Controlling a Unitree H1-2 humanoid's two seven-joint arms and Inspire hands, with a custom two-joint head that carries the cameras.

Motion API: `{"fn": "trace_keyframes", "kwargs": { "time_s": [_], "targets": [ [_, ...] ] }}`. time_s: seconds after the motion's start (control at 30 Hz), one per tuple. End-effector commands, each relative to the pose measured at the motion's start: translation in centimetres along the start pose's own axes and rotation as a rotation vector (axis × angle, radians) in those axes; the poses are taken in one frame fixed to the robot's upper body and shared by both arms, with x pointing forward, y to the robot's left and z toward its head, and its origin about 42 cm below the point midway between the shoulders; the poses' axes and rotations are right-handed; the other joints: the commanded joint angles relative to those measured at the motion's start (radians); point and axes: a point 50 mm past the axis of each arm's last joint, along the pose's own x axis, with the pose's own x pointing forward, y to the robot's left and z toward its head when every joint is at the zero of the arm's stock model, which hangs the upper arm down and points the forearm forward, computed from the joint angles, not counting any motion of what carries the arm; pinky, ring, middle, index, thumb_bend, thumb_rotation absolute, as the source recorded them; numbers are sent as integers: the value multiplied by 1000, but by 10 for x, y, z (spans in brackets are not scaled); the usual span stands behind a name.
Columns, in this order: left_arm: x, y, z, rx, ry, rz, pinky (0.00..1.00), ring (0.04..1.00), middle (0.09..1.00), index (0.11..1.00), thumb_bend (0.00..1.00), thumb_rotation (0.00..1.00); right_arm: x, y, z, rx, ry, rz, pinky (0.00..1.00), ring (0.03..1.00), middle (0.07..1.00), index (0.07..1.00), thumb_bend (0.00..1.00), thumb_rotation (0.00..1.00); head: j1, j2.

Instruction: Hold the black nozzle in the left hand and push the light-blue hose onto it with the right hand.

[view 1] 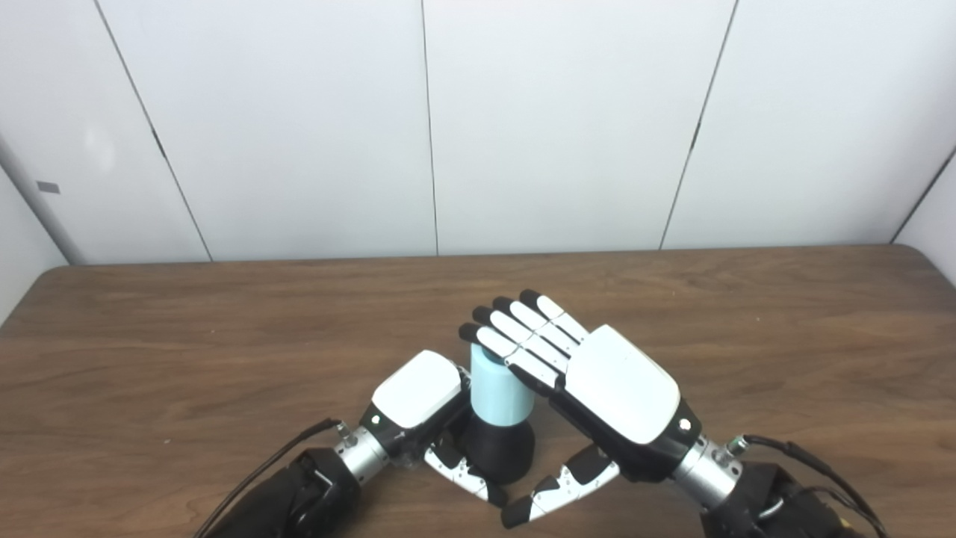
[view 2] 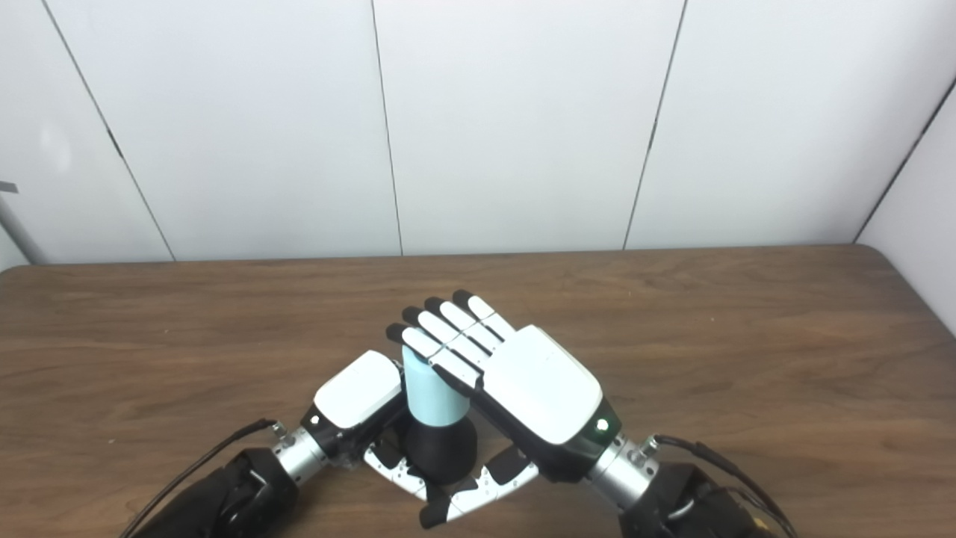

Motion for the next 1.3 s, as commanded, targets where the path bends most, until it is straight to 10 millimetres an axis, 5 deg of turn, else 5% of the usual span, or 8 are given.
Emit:
{"fn": "trace_keyframes", "kwargs": {
  "time_s": [0.0,1.27],
  "targets": [
    [-58,-95,28,-117,64,-296,127,168,246,483,516,40,3,-13,1,-12,-33,-86,997,962,962,951,868,815,-1,0],
    [-60,-93,29,-118,59,-290,116,155,231,483,516,40,-5,12,0,-10,-1,99,882,929,938,893,898,778,1,12]
  ]
}}
